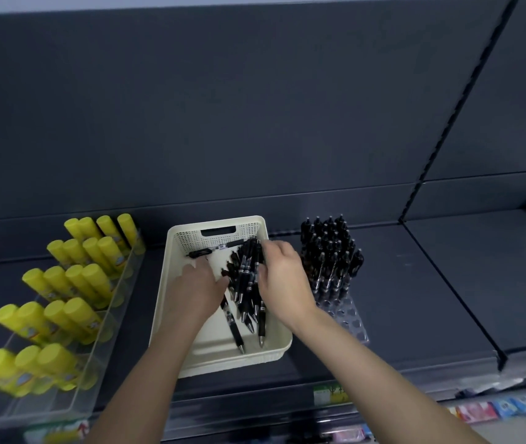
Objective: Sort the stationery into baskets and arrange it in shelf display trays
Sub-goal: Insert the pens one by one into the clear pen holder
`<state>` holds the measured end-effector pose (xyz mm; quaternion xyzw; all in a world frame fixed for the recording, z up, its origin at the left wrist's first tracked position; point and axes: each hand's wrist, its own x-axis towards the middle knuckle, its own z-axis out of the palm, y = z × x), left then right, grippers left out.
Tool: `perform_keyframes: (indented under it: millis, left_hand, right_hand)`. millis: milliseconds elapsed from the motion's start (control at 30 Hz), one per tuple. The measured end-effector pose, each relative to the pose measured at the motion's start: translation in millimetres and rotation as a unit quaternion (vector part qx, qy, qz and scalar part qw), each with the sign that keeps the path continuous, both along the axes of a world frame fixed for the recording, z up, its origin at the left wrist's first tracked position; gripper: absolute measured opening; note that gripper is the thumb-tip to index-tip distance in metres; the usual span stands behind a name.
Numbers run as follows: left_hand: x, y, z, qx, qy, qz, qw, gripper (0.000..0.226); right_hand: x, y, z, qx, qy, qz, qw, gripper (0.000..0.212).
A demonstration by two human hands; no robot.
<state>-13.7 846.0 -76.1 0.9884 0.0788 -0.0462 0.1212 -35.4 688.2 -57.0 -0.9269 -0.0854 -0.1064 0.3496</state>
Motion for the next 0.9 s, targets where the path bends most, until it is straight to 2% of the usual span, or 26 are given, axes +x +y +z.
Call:
perform_keyframes:
  millis: [67, 167, 233, 300, 367, 500, 567, 767, 900]
  left_hand:
    - [5, -3, -3, -0.026, 0.035, 0.017, 0.999, 0.057]
    - [9, -9, -8, -0.087, 0.061, 0.04, 0.994, 0.064]
    - [12, -14, -9, -0.102, 0.07, 0.05, 0.991, 0.065]
    - [15, -18, -9, -0.127, 0.081, 0.059, 0.987, 0.059]
    - [19, -22, -8, -0.19, 0.086, 0.069, 0.976, 0.047]
    - [22, -35, -8, -0.354, 0.073, 0.102, 0.927, 0.021]
    - [23, -40, -11, -0.393, 0.071, 0.108, 0.91, 0.01]
    - [25, -37, -18, -0.395, 0.071, 0.088, 0.912, 0.013]
    - [26, -35, -18, -0.474, 0.078, 0.126, 0.868, 0.011]
  right_hand:
    - [6, 2, -6, -0.001, 0.04, -0.013, 0.999, 0.047]
    - [9, 0, -13, 0.04, 0.096, -0.05, 0.993, 0.025]
    - [11, 1, -16, 0.042, 0.105, -0.06, 0.992, 0.02]
    - [12, 2, -17, 0.034, 0.098, -0.058, 0.993, 0.021]
    - [12, 2, -17, 0.032, 0.088, -0.058, 0.994, 0.02]
    - [13, 2, -18, 0.047, 0.087, -0.058, 0.993, 0.019]
    - [13, 2, -19, 0.043, 0.088, -0.057, 0.994, 0.02]
    - [13, 2, -16, 0.039, 0.087, -0.053, 0.994, 0.019]
    - [11, 2, -14, 0.035, 0.082, -0.044, 0.995, 0.02]
